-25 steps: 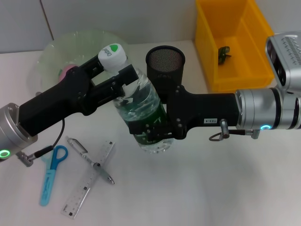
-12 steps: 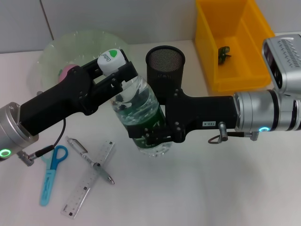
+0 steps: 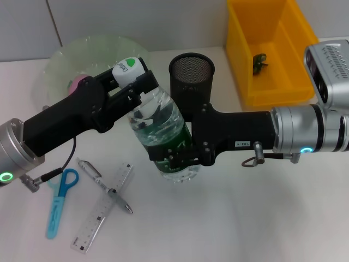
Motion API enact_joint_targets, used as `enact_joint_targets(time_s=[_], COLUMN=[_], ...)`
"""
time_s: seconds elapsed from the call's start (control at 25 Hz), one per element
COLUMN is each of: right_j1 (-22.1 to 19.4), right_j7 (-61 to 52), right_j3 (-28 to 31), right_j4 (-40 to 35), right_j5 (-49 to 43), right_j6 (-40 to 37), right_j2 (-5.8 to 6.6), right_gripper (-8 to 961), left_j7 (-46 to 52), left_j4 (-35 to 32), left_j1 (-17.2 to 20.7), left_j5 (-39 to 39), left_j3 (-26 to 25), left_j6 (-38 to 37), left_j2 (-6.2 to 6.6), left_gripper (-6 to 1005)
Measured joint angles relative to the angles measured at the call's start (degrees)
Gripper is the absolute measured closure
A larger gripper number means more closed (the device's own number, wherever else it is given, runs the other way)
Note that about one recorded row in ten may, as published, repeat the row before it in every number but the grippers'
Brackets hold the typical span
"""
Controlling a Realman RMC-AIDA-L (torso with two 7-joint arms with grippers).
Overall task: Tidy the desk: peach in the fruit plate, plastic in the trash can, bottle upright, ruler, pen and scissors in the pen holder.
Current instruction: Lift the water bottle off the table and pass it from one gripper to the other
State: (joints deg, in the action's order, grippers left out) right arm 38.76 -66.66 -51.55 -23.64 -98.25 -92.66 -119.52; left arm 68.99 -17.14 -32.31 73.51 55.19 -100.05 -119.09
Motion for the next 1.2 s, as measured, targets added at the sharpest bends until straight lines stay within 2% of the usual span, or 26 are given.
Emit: enact_joint_targets(time_s=[0.24,0.68,1.2], right_j1=[0.0,0.48,0.49], right_j7=[-0.22,-1.41,-1.99], right_j3=[0.03,-2.61,-2.86], right_j4=[0.0,-0.56,-1.76], right_j5=[0.03,0.18,0.16], right_j6=[-0.12,-0.47,0.78], right_j2=[0.0,0.22,0.18], right_gripper=[137,132,128], left_j7=[0.0,0.01,0.0], left_j4=[0.0,0.02,-0.01], left_j1=[0.02,-0.05,-0.13], left_j5=[0.0,0.17,0.17], left_j3=[0.0,0.05,-0.02], left_j6=[0.02,0.07,0.09], left_j2=[0.07,0.18,0.19], left_gripper=[561,555,548])
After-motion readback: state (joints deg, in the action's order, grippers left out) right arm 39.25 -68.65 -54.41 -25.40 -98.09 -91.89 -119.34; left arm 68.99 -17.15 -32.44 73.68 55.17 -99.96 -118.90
